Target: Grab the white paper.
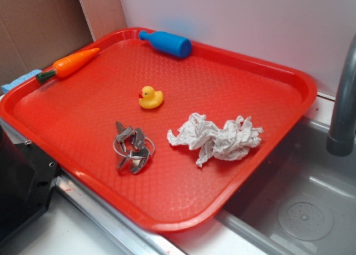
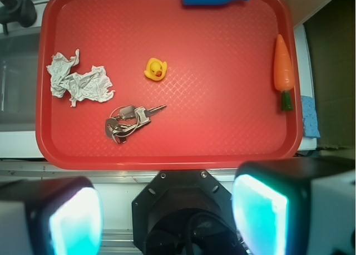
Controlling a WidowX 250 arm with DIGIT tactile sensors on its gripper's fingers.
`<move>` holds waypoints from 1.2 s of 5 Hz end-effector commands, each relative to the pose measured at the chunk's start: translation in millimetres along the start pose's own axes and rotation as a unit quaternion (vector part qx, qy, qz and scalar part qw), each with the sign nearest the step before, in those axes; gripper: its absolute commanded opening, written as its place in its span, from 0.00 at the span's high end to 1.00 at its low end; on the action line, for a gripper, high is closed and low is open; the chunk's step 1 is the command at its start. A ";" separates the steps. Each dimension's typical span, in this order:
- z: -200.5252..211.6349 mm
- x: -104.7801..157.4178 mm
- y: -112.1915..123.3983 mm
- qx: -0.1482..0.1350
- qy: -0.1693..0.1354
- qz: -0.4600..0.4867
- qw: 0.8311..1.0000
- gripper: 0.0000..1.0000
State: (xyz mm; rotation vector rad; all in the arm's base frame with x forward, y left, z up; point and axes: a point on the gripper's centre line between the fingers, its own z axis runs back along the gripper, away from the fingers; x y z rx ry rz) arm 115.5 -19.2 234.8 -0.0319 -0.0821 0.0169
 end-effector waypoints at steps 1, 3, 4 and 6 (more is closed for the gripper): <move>0.0 0.0 0.0 0.000 0.000 0.000 1.000 0.00; -21.5 17.4 -15.0 -0.032 -0.031 0.182 0.982 0.00; -34.4 31.2 -29.4 -0.038 -0.041 0.235 0.970 0.00; -69.5 65.0 -69.2 -0.050 -0.041 0.292 0.954 0.00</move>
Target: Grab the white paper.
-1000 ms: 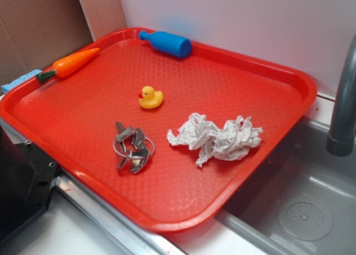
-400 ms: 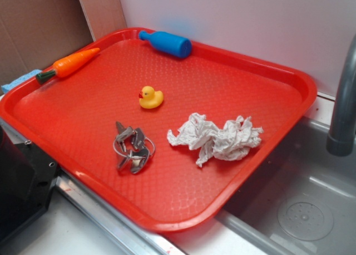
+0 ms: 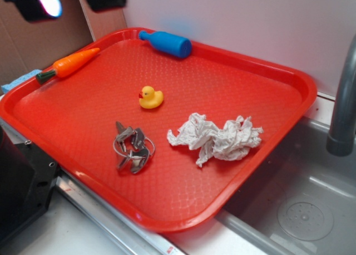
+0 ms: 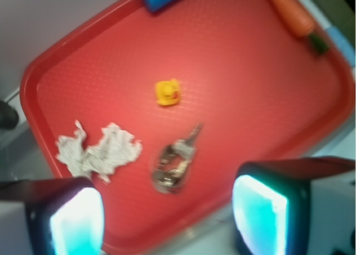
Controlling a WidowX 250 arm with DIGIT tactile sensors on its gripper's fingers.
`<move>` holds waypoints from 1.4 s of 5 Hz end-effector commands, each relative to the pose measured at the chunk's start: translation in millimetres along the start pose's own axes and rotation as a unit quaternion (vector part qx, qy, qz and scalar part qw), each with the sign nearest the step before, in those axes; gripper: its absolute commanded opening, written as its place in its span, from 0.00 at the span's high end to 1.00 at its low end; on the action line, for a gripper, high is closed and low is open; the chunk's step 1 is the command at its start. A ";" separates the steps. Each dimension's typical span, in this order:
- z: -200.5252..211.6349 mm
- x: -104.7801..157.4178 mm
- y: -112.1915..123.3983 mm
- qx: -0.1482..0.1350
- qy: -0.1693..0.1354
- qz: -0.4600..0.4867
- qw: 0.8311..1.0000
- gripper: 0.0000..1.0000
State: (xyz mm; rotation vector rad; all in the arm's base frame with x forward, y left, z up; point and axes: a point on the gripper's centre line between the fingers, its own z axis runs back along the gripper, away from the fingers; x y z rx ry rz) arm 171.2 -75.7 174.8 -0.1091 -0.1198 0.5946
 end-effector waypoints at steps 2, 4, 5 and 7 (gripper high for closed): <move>-54.2 6.8 -61.8 -0.012 -0.018 0.040 0.999 0.00; -97.7 -2.2 -82.1 0.020 -0.021 0.025 0.999 0.00; -117.9 -6.4 -86.6 0.036 -0.017 0.016 0.999 0.00; -141.5 -8.7 -88.0 0.051 -0.022 0.015 0.998 0.00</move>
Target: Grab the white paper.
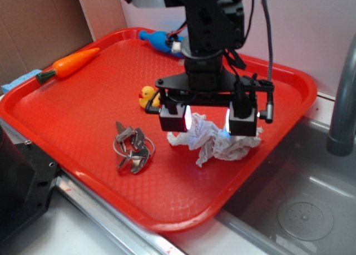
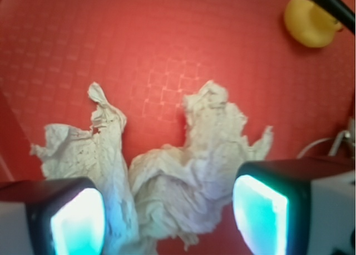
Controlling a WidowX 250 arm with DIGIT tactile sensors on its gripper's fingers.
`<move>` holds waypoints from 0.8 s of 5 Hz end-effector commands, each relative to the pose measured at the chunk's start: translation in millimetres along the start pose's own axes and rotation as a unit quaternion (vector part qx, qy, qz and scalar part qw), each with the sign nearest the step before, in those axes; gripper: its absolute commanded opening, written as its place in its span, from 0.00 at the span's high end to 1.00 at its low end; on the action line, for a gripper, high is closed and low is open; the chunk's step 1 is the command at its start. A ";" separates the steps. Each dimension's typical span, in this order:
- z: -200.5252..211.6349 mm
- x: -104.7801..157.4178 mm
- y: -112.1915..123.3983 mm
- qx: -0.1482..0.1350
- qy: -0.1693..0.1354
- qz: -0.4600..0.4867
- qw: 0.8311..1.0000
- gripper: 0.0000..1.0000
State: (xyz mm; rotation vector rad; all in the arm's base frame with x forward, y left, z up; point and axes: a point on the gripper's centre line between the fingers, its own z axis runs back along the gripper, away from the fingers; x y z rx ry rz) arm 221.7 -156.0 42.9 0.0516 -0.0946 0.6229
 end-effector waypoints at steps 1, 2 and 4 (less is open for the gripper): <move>-2.0 6.2 -10.7 -0.032 -0.009 0.013 0.999 0.26; -8.1 8.6 -9.2 -0.033 -0.005 0.018 0.999 1.00; -21.6 13.0 0.3 -0.023 0.011 0.020 0.999 1.00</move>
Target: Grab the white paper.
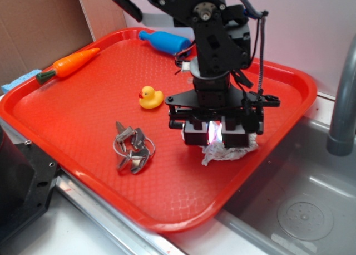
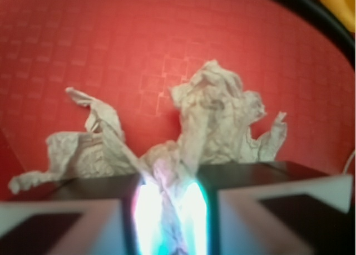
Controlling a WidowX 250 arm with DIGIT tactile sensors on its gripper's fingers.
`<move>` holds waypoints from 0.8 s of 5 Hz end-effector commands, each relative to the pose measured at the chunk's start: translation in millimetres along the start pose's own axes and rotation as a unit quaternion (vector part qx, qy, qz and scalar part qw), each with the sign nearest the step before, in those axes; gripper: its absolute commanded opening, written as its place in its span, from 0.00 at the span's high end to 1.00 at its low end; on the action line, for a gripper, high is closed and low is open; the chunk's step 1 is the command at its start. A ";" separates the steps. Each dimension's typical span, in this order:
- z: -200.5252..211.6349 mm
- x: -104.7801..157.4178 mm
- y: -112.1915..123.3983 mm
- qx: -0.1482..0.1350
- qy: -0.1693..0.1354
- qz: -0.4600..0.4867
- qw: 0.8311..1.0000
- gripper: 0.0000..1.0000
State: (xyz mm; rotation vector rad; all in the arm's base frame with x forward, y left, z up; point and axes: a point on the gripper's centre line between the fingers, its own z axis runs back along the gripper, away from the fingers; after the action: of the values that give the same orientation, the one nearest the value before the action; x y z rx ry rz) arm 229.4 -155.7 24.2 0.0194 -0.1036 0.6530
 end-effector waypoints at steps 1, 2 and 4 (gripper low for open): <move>13.6 12.6 9.4 -0.018 0.022 -0.046 0.999 1.00; 47.2 24.0 19.7 -0.020 0.045 -0.149 0.988 1.00; 110.3 48.7 57.9 -0.038 0.055 -0.252 0.965 1.00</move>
State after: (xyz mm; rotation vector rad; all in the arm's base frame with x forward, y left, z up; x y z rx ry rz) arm 209.4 -87.2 120.5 -0.0271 0.0527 0.1404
